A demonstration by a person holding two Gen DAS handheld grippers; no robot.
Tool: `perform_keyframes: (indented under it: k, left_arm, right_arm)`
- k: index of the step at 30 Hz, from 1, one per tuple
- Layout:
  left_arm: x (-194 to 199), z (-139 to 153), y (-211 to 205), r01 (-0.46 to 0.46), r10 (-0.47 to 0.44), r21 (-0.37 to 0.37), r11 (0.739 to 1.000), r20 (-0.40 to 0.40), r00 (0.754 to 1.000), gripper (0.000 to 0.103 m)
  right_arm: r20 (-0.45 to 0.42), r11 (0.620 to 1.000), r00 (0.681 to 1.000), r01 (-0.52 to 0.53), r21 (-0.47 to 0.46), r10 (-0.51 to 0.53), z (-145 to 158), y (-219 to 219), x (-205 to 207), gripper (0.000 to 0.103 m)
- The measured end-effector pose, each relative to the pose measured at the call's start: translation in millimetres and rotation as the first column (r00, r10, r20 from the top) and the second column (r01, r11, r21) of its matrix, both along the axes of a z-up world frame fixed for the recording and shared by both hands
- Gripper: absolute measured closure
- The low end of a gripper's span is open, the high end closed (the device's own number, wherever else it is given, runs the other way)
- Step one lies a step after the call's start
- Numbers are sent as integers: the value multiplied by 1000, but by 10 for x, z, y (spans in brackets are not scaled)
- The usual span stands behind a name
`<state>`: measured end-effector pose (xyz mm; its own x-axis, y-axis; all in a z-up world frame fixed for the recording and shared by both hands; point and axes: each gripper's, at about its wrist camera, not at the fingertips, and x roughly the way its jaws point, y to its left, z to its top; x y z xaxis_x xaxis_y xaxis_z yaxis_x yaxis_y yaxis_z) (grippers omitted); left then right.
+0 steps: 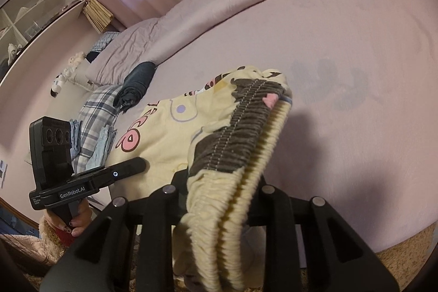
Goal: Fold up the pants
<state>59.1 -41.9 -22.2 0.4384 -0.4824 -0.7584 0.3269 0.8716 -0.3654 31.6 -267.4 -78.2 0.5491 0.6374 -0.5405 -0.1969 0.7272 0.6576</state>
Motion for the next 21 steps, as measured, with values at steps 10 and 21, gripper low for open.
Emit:
perform_keyframes:
  k: [10, 21]
  left_arm:
    - [278, 178, -16, -19, 19, 6, 1000, 63, 998, 86]
    - [828, 286, 164, -47, 47, 0, 999, 107, 993, 86]
  right_arm:
    - [61, 1000, 998, -6, -26, 8, 261, -30, 309, 76]
    - [108, 999, 994, -15, -33, 18, 455, 52, 987, 76]
